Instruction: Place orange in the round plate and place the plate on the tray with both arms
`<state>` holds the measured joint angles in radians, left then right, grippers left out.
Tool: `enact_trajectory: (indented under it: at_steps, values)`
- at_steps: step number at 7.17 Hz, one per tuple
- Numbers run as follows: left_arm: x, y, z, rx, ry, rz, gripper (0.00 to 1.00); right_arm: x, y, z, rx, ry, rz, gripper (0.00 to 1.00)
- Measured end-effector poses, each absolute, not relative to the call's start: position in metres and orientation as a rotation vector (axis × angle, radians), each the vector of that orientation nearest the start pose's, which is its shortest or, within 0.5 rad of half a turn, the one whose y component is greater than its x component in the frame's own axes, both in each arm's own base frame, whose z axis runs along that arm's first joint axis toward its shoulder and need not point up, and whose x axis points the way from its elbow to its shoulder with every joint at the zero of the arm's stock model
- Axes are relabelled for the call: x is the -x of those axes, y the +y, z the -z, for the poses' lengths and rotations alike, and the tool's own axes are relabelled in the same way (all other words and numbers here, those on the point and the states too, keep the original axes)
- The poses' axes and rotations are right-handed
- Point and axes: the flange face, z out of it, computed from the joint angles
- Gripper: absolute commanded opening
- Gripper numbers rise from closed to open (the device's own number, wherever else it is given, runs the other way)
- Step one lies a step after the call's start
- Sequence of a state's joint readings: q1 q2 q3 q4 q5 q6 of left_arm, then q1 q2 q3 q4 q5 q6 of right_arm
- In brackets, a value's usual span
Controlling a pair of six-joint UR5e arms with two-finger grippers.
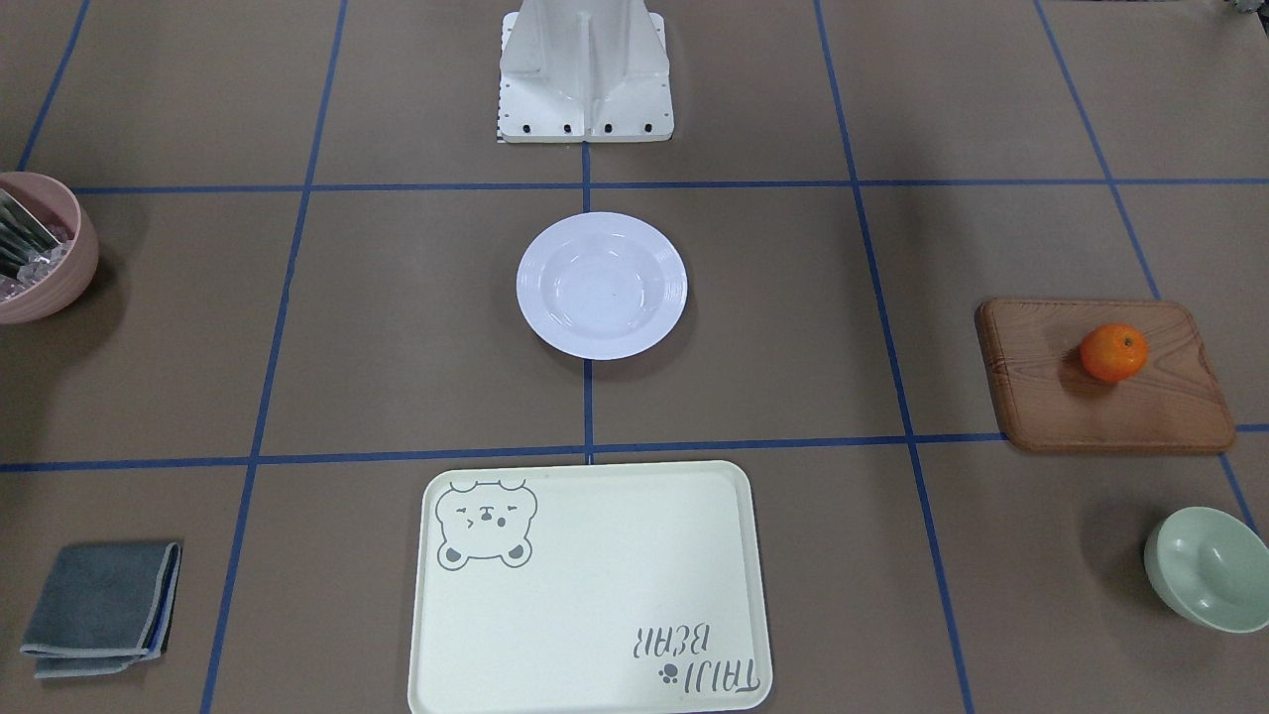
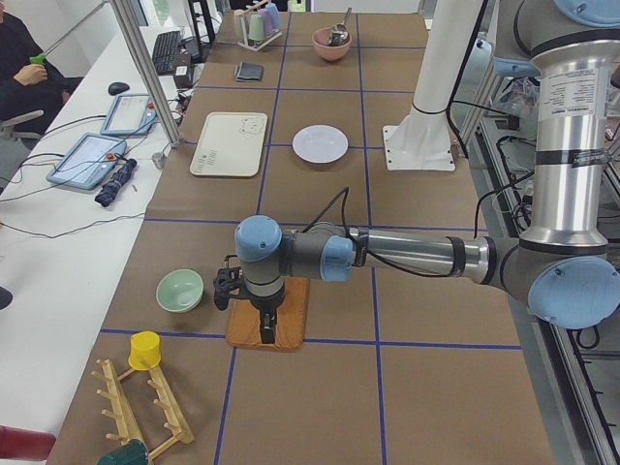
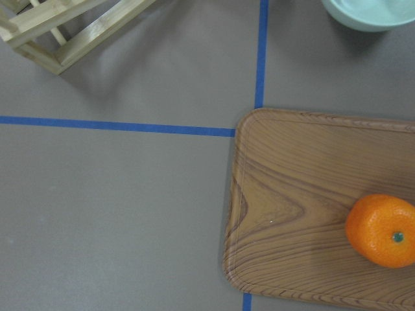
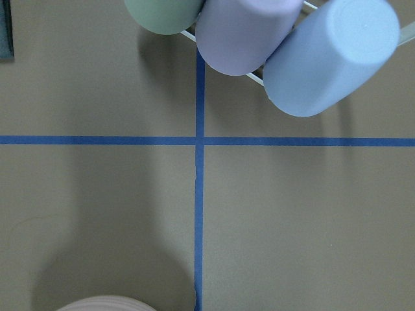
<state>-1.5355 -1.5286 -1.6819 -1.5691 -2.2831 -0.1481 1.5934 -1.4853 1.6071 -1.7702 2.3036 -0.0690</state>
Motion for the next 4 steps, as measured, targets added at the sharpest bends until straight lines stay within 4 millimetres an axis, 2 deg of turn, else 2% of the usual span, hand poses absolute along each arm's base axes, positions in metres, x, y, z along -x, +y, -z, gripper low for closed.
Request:
enact_trajectory:
  at_steps: [4]
  values:
    - [0.0507, -0.4805, -0.6355, 0.011, 0.717, 0.087, 0.99, -0.0788, -0.5167, -0.6175, 0.036, -0.732, 0.016, 1.0]
